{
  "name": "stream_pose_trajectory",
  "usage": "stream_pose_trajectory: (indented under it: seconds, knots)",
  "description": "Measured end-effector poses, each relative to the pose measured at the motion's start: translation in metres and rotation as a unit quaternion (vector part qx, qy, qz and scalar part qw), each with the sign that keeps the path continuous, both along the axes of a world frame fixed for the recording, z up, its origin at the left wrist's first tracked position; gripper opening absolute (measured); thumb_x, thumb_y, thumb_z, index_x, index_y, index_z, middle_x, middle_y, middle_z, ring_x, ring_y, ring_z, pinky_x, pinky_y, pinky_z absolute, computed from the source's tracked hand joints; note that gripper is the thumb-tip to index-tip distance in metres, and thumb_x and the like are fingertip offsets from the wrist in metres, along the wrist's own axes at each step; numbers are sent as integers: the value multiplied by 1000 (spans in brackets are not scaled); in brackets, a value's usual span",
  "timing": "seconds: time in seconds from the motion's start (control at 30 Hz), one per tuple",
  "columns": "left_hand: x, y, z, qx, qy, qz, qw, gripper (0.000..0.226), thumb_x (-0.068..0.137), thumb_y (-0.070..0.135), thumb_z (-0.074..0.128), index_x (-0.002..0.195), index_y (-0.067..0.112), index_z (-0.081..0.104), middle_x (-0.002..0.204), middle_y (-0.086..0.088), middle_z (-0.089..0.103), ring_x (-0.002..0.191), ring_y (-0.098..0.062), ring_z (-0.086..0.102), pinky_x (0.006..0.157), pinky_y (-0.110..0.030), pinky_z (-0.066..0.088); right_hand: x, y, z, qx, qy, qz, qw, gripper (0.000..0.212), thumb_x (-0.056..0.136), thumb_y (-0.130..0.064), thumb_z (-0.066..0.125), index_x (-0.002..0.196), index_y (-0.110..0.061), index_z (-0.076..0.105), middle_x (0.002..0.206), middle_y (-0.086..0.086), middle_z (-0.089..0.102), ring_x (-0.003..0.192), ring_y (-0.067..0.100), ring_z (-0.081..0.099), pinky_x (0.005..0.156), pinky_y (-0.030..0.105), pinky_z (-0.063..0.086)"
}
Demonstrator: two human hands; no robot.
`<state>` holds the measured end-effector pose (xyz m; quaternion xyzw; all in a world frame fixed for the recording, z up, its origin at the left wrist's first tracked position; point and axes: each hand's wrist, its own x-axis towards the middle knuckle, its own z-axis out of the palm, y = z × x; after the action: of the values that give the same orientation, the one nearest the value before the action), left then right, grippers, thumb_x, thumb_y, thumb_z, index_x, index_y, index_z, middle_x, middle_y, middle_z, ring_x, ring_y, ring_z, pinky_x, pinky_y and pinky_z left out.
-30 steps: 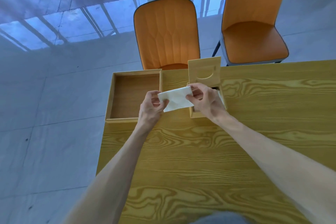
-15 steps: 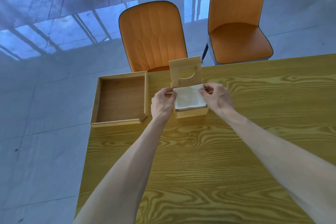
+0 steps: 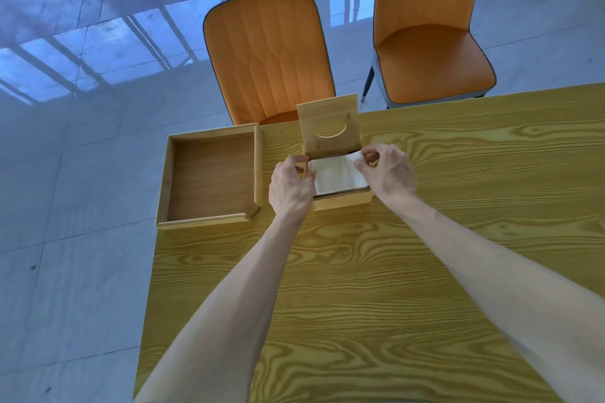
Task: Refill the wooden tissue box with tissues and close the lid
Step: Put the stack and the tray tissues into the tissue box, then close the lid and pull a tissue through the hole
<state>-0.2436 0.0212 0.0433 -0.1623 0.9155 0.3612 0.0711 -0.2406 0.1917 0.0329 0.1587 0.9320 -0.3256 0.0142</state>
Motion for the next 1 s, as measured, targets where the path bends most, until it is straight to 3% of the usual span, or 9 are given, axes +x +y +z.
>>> stream_pose_trajectory:
  seconds: [0.17,0.37,0.5,0.63,0.77,0.87,1.0]
  knots:
    - [-5,0,-3,34,-13,-3,999,46,90,29,68,132,26,50,118,2,66,98,-19,64,79,-35,51,-7,7,-2,-24,-18,33,999,53,89,-36,69,135,-18,48,114,4,65,99,21,63,76,35,53]
    - [-18,-9,0,130,-43,-38,990,63,91,26,66,146,37,38,125,1,61,96,-22,68,82,-45,59,-23,21,6,-54,-72,117,989,70,95,-35,60,154,-27,23,137,9,55,119,29,57,101,44,47]
    - [-33,-13,12,192,-84,-50,977,59,94,34,61,146,45,35,143,-3,49,116,-24,59,89,-48,57,-37,29,17,-102,-116,147,977,70,96,-37,59,153,-38,19,147,8,46,114,28,61,105,50,44]
    - [-49,-10,33,301,-87,22,949,52,100,49,43,149,34,37,154,-5,40,134,-28,46,90,-44,50,-52,26,32,-250,-104,88,959,63,93,-61,49,149,-38,32,150,6,45,127,27,53,107,53,43]
    - [-68,-3,43,327,-184,96,922,72,90,75,33,151,38,32,158,-10,33,137,-50,37,100,-68,40,-67,20,45,-326,-243,-5,914,85,86,-80,24,154,-30,25,159,15,28,139,45,34,109,65,31]
    - [-72,1,47,349,-249,116,896,80,82,83,32,151,43,27,162,-18,20,138,-60,25,97,-80,30,-71,20,49,-400,-311,-36,861,91,80,-86,24,155,-34,22,161,22,13,143,53,18,106,73,24]
    - [-71,4,47,370,-258,119,885,81,83,82,33,152,42,25,160,-21,20,140,-59,22,93,-83,29,-68,21,47,-433,-311,-39,845,93,78,-87,28,154,-34,24,162,24,7,144,54,12,104,75,24]
